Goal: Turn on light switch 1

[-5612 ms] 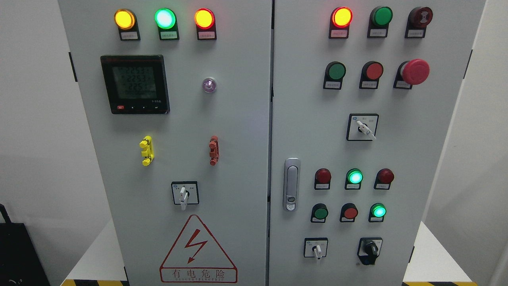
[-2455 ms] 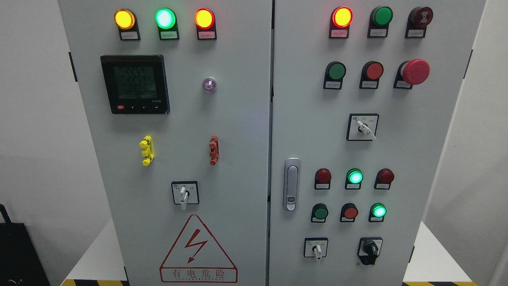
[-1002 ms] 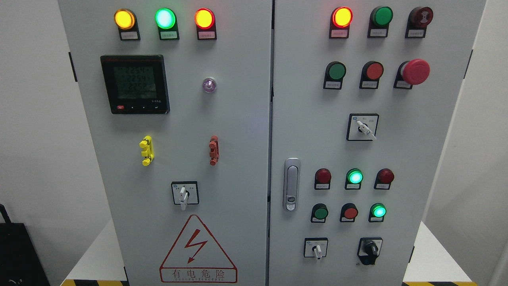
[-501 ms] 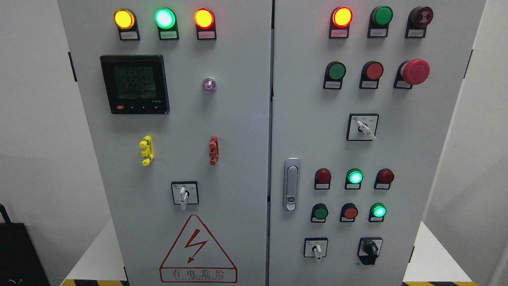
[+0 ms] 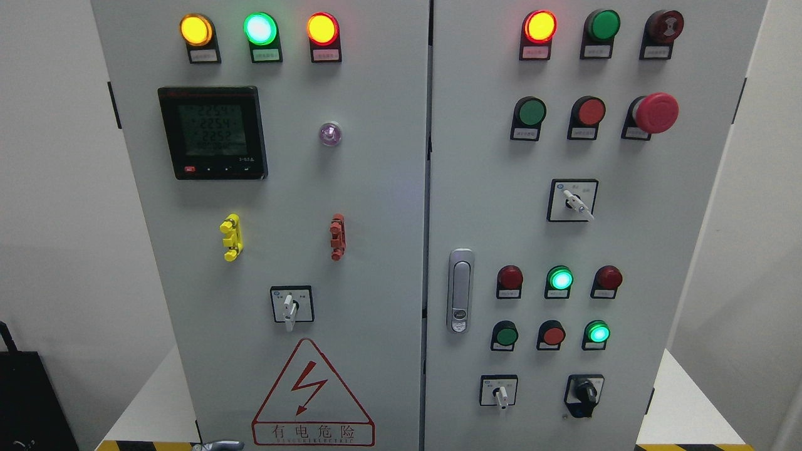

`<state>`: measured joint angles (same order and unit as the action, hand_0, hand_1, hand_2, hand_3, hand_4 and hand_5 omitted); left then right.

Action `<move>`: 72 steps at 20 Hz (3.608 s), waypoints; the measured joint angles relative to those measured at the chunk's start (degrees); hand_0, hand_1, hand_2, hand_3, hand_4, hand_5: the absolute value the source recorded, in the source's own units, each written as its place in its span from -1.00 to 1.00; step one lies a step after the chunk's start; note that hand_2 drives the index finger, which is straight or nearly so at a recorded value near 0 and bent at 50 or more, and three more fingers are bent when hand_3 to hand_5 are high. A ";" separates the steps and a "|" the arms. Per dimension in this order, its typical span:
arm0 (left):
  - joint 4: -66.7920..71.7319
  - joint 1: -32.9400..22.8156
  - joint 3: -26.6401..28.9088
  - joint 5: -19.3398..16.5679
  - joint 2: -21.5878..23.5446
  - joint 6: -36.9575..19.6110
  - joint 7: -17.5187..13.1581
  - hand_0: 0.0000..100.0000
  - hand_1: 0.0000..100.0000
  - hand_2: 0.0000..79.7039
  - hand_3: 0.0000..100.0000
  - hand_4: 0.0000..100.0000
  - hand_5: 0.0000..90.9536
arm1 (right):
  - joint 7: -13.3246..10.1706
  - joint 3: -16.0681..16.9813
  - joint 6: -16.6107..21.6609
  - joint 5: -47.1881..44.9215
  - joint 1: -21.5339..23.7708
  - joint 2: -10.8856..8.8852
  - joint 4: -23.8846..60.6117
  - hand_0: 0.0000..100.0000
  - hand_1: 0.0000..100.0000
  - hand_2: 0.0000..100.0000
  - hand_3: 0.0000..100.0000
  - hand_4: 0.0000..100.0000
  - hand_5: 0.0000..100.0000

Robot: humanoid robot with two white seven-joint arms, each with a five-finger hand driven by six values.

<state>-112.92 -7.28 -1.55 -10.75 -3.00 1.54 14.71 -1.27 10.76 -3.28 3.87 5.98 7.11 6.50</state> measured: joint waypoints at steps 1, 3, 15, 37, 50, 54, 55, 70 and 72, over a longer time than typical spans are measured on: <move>-0.05 0.52 -0.34 -0.48 -0.18 0.77 0.66 -0.68 -0.11 0.27 0.68 0.81 0.62 | 0.00 0.00 0.00 0.00 0.00 0.00 0.00 -1.00 -1.00 -1.00 -1.00 -1.00 -1.00; -0.14 1.44 -0.99 -1.21 -0.51 1.82 1.68 -0.69 -0.07 0.28 0.69 0.82 0.65 | 0.00 0.00 0.00 0.00 0.00 0.00 0.00 -1.00 -1.00 -1.00 -1.00 -1.00 -1.00; -0.37 3.93 -3.76 -2.91 -1.70 5.86 4.51 -0.78 0.08 0.29 0.77 0.85 0.75 | 0.00 -0.01 0.00 0.00 0.00 0.00 0.00 -1.00 -1.00 -1.00 -1.00 -1.00 -1.00; -0.23 10.14 -7.61 -3.14 -2.90 14.06 9.09 -0.80 0.13 0.31 0.83 0.88 0.85 | 0.00 -0.01 0.00 0.00 0.00 0.00 0.00 -1.00 -1.00 -1.00 -1.00 -1.00 -1.00; -0.09 14.55 -8.12 -3.12 -3.43 17.31 9.91 -0.81 0.16 0.35 0.87 0.89 0.86 | 0.00 -0.02 0.00 0.00 0.00 0.00 0.00 -1.00 -1.00 -1.00 -1.00 -1.00 -1.00; -0.08 15.57 -8.14 -3.12 -3.56 17.88 10.54 -0.81 0.18 0.35 0.87 0.90 0.87 | 0.00 -0.01 0.00 0.00 0.00 0.00 0.00 -1.00 -1.00 -1.00 -1.00 -1.00 -1.00; -0.08 15.85 -8.14 -3.12 -3.60 18.32 10.78 -0.81 0.19 0.35 0.87 0.90 0.87 | 0.00 -0.01 0.00 0.00 0.00 0.00 0.00 -1.00 -1.00 -1.00 -1.00 -1.00 -1.00; 0.02 20.15 -8.19 -3.05 -4.13 21.92 12.84 -0.80 0.25 0.34 0.87 0.88 0.87 | 0.00 0.00 0.00 0.00 0.00 0.00 0.00 -1.00 -1.00 -1.00 -1.00 -1.00 -1.00; 0.09 20.74 -8.20 -3.04 -4.22 22.31 13.12 -0.80 0.25 0.34 0.87 0.88 0.87 | 0.00 0.00 0.00 0.00 0.00 0.00 0.00 -1.00 -1.00 -1.00 -1.00 -1.00 -1.00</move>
<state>-112.82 13.46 -9.76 -13.79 -7.22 23.86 27.84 -1.27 10.76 -3.28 3.87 5.98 7.11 6.50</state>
